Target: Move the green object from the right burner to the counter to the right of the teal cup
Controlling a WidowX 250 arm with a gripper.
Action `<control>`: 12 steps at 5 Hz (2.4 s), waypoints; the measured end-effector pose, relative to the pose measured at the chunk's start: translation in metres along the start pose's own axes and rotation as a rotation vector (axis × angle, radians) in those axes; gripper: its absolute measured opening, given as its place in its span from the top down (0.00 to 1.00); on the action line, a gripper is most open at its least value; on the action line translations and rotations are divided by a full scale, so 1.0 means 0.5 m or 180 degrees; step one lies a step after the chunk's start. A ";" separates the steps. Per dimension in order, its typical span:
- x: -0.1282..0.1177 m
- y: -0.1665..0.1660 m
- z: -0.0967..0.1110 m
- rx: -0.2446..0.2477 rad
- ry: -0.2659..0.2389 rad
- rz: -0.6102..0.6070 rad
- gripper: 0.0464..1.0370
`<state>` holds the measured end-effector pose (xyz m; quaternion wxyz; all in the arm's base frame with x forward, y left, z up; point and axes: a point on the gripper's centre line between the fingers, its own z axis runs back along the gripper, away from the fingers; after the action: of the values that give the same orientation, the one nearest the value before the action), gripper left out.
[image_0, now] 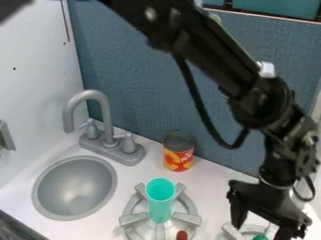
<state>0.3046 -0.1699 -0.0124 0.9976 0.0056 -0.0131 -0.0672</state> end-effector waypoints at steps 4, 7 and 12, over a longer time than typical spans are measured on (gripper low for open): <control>0.012 -0.022 -0.078 0.0409 0.0266 0.0067 0.04; 0.040 -0.027 -0.110 0.0453 0.0282 0.0217 0.62; 0.086 0.135 -0.003 0.0291 -0.0110 0.0944 0.67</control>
<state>0.3563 -0.1087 -0.0120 0.9949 0.0480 -0.0340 0.0815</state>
